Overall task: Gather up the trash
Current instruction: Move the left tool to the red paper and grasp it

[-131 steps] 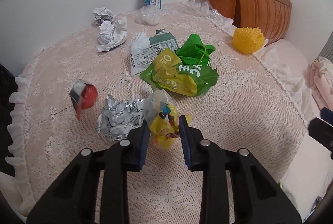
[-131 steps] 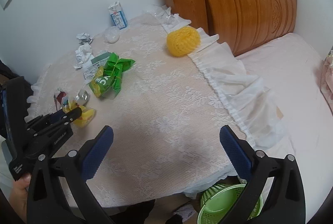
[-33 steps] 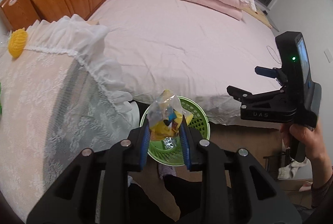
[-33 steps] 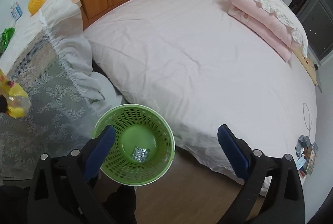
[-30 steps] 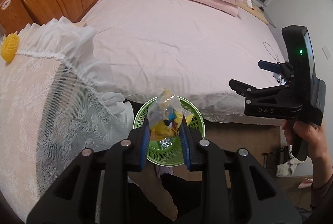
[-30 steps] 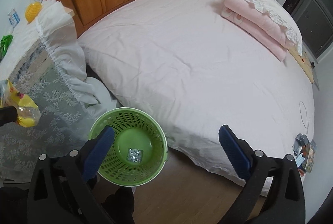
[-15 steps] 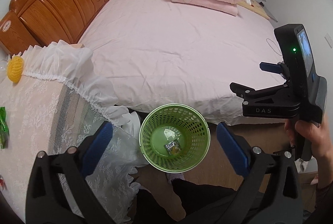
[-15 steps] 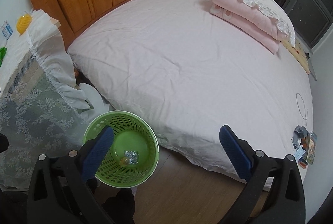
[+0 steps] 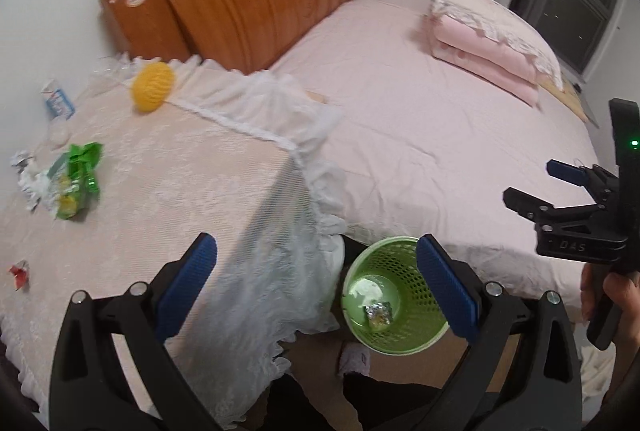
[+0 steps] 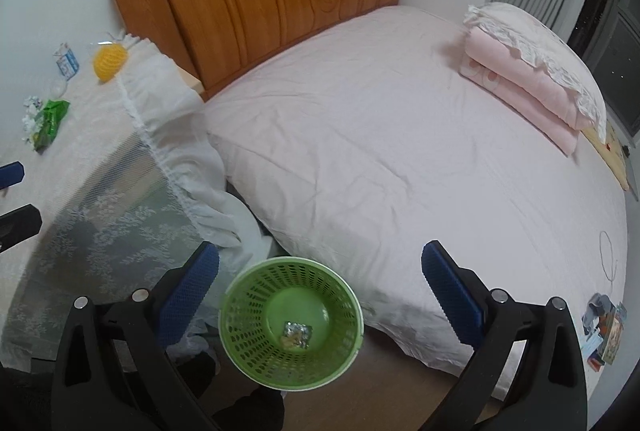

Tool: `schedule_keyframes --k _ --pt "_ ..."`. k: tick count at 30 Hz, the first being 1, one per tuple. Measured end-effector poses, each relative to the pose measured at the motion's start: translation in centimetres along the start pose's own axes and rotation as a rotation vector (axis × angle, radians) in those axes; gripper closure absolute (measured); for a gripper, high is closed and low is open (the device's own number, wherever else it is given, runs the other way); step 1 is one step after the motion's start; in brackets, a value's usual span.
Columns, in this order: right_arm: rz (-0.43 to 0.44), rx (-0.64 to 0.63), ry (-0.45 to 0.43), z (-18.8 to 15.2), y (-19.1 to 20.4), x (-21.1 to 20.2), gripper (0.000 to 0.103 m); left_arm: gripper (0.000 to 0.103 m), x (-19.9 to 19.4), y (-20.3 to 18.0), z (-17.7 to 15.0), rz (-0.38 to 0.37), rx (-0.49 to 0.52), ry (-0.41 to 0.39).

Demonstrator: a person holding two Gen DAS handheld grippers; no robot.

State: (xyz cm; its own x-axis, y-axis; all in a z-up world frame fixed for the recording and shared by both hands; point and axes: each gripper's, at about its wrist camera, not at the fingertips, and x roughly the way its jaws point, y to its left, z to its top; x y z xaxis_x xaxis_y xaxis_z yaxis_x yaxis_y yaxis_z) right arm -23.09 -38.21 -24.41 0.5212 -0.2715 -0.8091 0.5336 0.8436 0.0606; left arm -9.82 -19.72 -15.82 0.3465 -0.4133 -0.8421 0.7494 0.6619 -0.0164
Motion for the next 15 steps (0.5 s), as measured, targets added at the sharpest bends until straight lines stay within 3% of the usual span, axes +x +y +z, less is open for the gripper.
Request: schedule_keyframes --k 5,15 --pt "0.122 -0.049 -0.036 3.1 4.5 -0.4 0.002 0.008 -2.5 7.8 -1.7 0.180 -0.128 -0.042" --pt "0.299 -0.156 -0.035 7.2 15.5 0.0 0.002 0.008 -4.8 23.0 -6.1 0.396 -0.463 -0.044"
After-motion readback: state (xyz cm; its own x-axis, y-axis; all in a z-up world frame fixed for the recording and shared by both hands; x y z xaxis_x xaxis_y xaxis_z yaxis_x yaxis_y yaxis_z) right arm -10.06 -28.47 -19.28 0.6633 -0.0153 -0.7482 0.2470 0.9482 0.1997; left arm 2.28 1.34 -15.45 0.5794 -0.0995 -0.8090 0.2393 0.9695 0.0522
